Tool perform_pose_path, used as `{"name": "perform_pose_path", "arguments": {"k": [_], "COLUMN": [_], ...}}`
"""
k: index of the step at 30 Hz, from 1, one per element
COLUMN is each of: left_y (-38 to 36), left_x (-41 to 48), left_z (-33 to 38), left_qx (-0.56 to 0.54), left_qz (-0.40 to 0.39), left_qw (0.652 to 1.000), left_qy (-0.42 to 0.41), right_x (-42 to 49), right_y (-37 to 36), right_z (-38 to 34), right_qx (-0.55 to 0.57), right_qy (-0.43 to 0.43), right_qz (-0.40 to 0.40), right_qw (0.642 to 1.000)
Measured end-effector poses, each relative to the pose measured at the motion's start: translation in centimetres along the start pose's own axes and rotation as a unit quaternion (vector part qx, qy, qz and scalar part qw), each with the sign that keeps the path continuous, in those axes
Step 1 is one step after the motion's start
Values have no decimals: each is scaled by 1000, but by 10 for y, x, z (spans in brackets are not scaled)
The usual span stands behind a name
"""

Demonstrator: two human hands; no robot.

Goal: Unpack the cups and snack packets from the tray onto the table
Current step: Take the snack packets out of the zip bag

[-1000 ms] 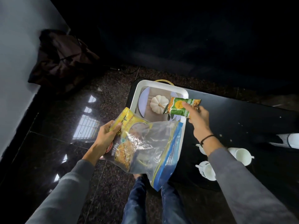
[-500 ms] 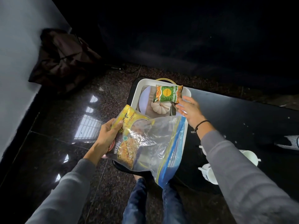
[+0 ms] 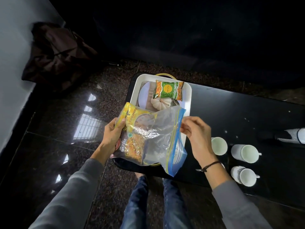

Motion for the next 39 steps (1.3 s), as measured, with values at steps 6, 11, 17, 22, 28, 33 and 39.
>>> {"name": "perform_pose_path", "arguments": {"k": [6, 11, 17, 22, 28, 33, 39], "left_y": [1, -1, -21, -33, -38, -43, -40], "left_x": [3, 5, 0, -2, -2, 1, 12], "left_z": [-3, -5, -2, -2, -5, 1, 6], "left_qx": [-8, -12, -25, -43, -82, -71, -46], "left_qz": [7, -5, -18, 7, 44, 38, 22], "left_qw": [1000, 1000, 999, 999, 996, 997, 998], "left_qy": [-4, 16, 27, 12, -2, -11, 22], "right_x": [-26, -15, -16, -15, -6, 10, 19], "right_y": [-1, -20, -44, -64, -49, -33, -22], "right_z": [4, 24, 42, 51, 55, 40, 31], "right_qx": [-150, -220, -165, -212, -229, -121, 3], "right_qy": [148, -54, -169, -193, -214, -160, -175], "right_qz": [3, -215, -266, -250, -246, -134, -58], "right_qw": [978, 950, 935, 925, 917, 970, 983]}}
Point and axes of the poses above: each hand's wrist, its own x-axis towards the middle knuckle, its own y-axis out of the back of the hand, z = x × y, the point moved 3 cm from there along x, towards the middle knuckle, and after that the axes turned 2 degrees about y, right-handed, at the moved point
